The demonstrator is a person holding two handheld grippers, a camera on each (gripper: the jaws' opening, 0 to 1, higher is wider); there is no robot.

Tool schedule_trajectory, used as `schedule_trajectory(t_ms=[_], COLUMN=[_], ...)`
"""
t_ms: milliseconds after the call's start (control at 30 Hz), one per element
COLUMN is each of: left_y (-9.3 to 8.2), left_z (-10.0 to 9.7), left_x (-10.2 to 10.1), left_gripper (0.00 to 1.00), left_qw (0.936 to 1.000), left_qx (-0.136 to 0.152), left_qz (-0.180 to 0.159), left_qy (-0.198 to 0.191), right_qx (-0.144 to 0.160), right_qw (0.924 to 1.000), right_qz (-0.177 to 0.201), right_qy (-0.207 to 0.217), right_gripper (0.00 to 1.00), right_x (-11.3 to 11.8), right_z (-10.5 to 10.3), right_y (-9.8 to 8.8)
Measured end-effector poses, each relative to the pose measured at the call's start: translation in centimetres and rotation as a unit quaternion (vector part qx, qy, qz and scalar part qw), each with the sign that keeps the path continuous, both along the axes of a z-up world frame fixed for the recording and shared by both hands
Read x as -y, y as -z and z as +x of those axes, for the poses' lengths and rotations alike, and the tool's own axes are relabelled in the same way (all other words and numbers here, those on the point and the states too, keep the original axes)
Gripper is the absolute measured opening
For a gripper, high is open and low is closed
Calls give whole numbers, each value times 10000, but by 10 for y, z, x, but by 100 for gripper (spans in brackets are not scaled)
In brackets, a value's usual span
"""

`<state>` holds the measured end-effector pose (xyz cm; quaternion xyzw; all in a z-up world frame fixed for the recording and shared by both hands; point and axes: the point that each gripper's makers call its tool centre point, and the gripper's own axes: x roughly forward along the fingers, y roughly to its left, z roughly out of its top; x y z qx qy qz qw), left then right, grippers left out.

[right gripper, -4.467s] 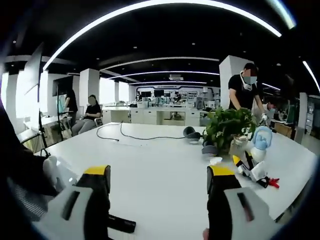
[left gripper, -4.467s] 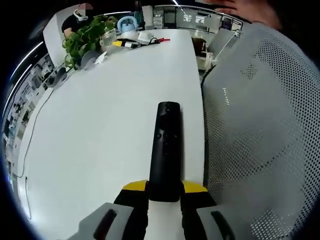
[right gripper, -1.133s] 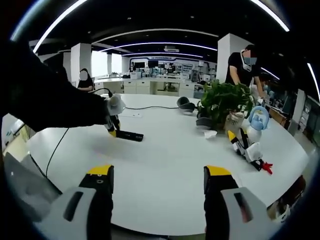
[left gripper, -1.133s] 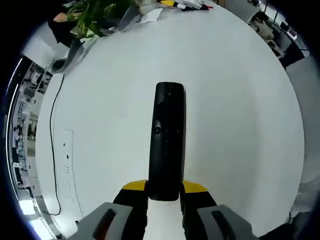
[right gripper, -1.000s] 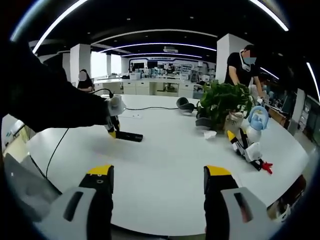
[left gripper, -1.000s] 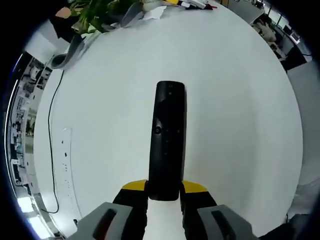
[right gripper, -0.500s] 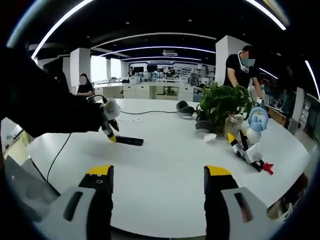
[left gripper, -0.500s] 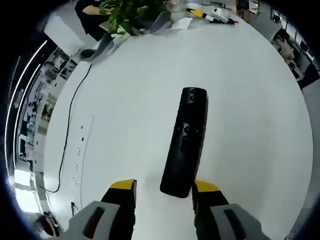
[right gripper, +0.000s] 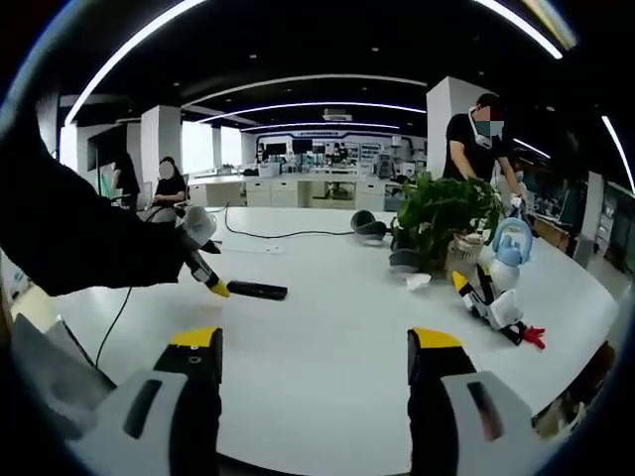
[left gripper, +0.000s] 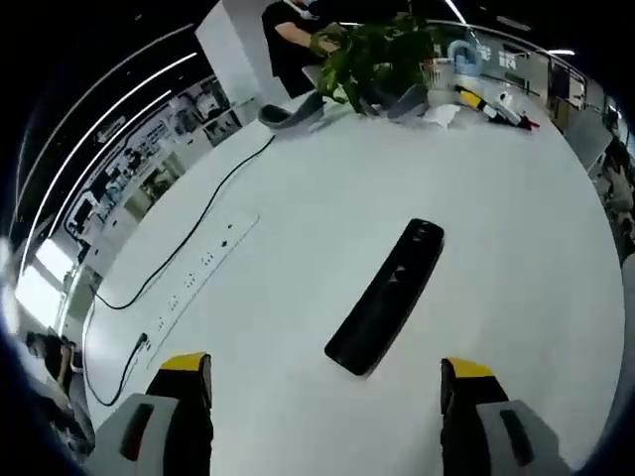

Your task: Press the specified remote control buttons in sequence, fully releasing each button before pressing the next.

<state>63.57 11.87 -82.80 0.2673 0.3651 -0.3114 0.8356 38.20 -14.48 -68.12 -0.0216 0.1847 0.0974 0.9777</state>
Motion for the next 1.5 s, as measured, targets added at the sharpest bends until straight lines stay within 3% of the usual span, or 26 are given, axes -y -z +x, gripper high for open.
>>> schedule_trajectory(t_ms=[100,200,300,367,400,500,667,833,967,1067,1133,1200,1367,1500], left_y=[-14,-48,-71,-83,-87,-103,-138,-161,-175,-176,-177,-184,-188,-188], left_z=[-9,-21,-34,-45,-50,-69,-109,-143,-164,-185,-200,-212,-238,-254], left_x=[1,1,1,2,1,6,9,5,-2,-10,-17,-20,-29,-33], left_gripper=[100,100,100,100,100,100,100,100,100,100,100,100,100,100], left_qw=[9994,9941,9890,9887,9884,9849,9682,9604,9530,9490,9434,9307,9287,9209], left_qx=[174,757,1014,1180,1246,1298,1600,1786,2002,2004,2067,2243,2436,2538], left_qz=[-262,-708,-992,-888,-824,-1099,-1821,-2024,-2108,-2165,-2208,-2442,-2228,-2293], left_qy=[-109,-306,-427,-272,-262,-338,-619,-691,-858,-1116,-1361,-1545,-1692,-1870], right_qx=[113,174,239,240,246,300,373,485,514,568,584,598,640,678], right_qw=[9999,9998,9996,9996,9995,9993,9991,9986,9985,9982,9982,9981,9978,9976], right_qz=[66,87,115,143,162,199,202,212,175,161,146,118,151,133], right_qy=[-35,-42,-42,-56,-57,-66,-83,-57,-78,-82,-71,-50,-38,-81], right_gripper=[79,81,83,84,85,88,91,94,95,97,98,98,99,98], right_x=[-1,-2,-1,-2,-2,-3,-3,-2,-3,-3,-3,-2,-1,-3], right_z=[-1,0,0,0,0,1,1,1,0,0,0,1,1,0], right_y=[-5,-7,-10,-10,-10,-12,-15,-18,-19,-21,-22,-22,-24,-25])
